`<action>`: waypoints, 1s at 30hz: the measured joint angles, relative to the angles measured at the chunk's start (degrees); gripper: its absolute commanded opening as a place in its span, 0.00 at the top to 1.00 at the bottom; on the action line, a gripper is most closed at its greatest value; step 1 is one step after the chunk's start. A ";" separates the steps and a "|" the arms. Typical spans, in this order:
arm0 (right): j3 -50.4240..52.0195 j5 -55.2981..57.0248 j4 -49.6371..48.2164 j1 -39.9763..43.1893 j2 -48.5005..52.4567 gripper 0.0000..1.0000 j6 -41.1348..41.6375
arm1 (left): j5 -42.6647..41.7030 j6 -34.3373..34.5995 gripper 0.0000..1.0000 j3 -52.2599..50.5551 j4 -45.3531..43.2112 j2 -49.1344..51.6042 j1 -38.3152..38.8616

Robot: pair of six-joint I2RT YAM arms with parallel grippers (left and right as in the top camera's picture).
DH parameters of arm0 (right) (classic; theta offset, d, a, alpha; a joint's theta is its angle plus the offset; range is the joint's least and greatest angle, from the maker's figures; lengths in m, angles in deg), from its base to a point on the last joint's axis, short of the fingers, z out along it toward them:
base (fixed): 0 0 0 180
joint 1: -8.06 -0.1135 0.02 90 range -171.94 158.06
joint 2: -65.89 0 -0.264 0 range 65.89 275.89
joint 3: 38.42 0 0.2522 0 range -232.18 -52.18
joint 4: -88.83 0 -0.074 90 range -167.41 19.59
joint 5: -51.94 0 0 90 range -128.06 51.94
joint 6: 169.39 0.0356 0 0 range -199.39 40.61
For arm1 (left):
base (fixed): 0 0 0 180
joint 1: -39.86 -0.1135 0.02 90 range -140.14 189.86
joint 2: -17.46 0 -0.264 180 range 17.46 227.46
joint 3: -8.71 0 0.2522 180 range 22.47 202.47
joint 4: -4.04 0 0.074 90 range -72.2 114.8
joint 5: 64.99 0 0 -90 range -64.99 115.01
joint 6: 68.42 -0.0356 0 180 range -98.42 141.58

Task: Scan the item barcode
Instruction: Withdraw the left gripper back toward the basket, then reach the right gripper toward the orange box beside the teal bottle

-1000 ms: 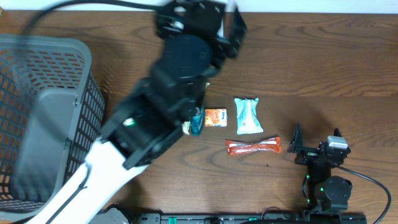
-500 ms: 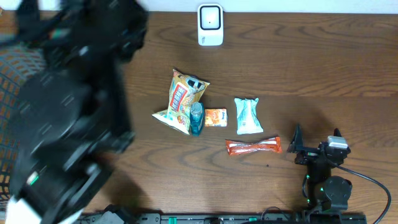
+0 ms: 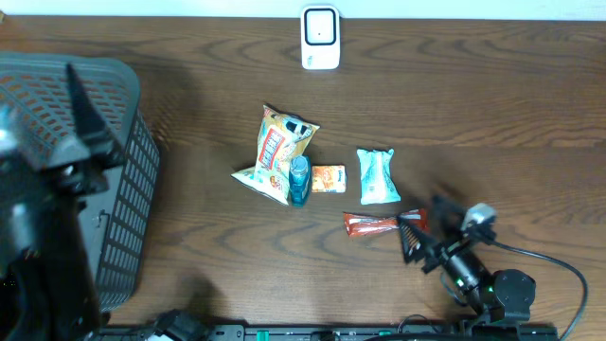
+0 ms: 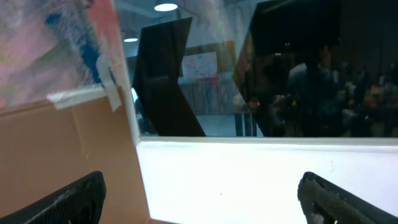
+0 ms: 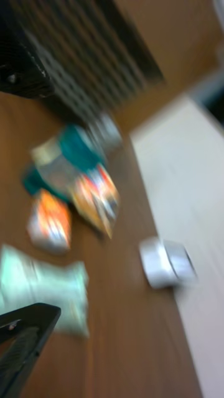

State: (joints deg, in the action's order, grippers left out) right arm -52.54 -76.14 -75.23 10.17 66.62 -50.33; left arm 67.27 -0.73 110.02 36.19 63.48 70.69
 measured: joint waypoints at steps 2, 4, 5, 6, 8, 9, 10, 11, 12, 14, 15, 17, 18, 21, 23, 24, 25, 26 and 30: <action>0.00 -8.92 0.22 0.00 0.02 0.01 2.51 | -2.49 2.78 0.02 -1.44 1.64 -2.58 -1.95; 0.00 -15.93 0.17 0.00 0.00 0.01 4.24 | -6.12 5.81 0.02 -2.60 4.17 -5.40 -3.87; 0.00 -18.49 -0.02 -0.02 0.00 0.04 5.27 | -7.98 7.17 0.02 -2.84 5.25 -6.64 -4.59; 0.00 -20.68 -0.90 -0.02 0.02 0.05 6.49 | -10.56 8.85 0.02 -2.95 6.43 -8.17 -5.49; 0.00 -23.65 -4.70 0.00 0.02 0.04 9.05 | -15.32 11.80 0.02 -2.95 7.87 -10.86 -6.99; 0.00 -24.55 -6.16 0.00 0.00 0.02 9.92 | -17.46 13.14 0.02 -2.93 8.48 -12.11 -7.74; 0.00 -25.46 -8.39 0.00 0.00 0.02 11.30 | -19.93 14.60 0.02 -2.93 9.01 -13.49 -8.63; 0.00 -26.16 -11.08 0.00 0.00 0.01 12.92 | -22.03 15.78 0.02 -2.93 9.44 -14.60 -9.42; 0.00 -26.67 -13.07 0.00 0.00 0.01 13.99 | -24.02 16.70 0.02 -2.93 10.01 -15.63 -10.27; -0.02 -27.17 -17.09 0.00 0.00 0.01 16.50 | -27.98 18.10 0.02 -2.93 10.84 -17.55 -12.17; -0.07 -27.06 -17.68 0.00 0.00 0.01 17.49 | -29.83 18.71 0.02 -2.93 11.32 -18.64 -13.38; -0.11 -26.32 -16.81 0.00 0.02 0.01 18.75 | -32.15 19.39 0.02 -2.95 11.91 -20.59 -15.43; -0.24 -25.68 -15.85 0.00 0.20 0.01 18.93 | -33.07 19.74 0.02 -2.95 12.11 -21.64 -16.44; -1.20 -22.93 -11.37 0.00 1.99 0.01 17.84 | -34.67 21.33 0.02 -2.93 12.22 -24.79 -19.17; -2.56 -19.96 -5.95 -0.02 4.72 0.01 15.02 | -35.21 22.56 0.02 -2.89 12.22 -26.10 -20.13; -3.39 -18.21 -3.37 0.00 6.54 0.01 13.38 | -35.47 23.10 0.02 -2.80 12.22 -26.40 -20.28; -4.76 -15.85 -0.24 -0.02 9.46 0.01 11.19 | -35.71 23.87 0.02 -2.71 12.20 -26.49 -20.28; -5.75 -14.58 1.27 -0.02 11.61 0.01 9.94 | -35.80 24.39 0.02 -2.71 12.22 -26.49 -20.28; -13.88 -9.20 6.38 -1.31 25.09 0.01 3.13 | -36.17 28.61 0.02 -2.80 12.33 -26.25 -20.28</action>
State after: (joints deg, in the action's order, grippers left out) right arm -66.42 -85.35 -68.85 8.86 91.72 -47.20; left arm 31.09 27.88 107.22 48.52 37.23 50.40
